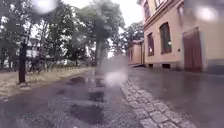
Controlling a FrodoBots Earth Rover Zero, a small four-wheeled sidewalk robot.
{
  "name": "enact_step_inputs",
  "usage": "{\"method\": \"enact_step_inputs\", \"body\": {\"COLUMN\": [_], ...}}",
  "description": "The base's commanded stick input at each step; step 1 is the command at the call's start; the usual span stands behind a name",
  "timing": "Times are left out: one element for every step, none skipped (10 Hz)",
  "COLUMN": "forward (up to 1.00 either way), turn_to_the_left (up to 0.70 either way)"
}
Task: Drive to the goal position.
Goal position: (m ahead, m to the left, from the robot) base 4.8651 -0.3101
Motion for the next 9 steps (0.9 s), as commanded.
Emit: {"method": "enact_step_inputs", "body": {"forward": [0.7, 0.7, 0.7, 0.7, 0.7, 0.7, 0.7, 0.7, 0.7], "turn_to_the_left": [0.04, 0.0, 0.0, 0.0, 0.0, 0.0, 0.0, 0.0, 0.0]}}
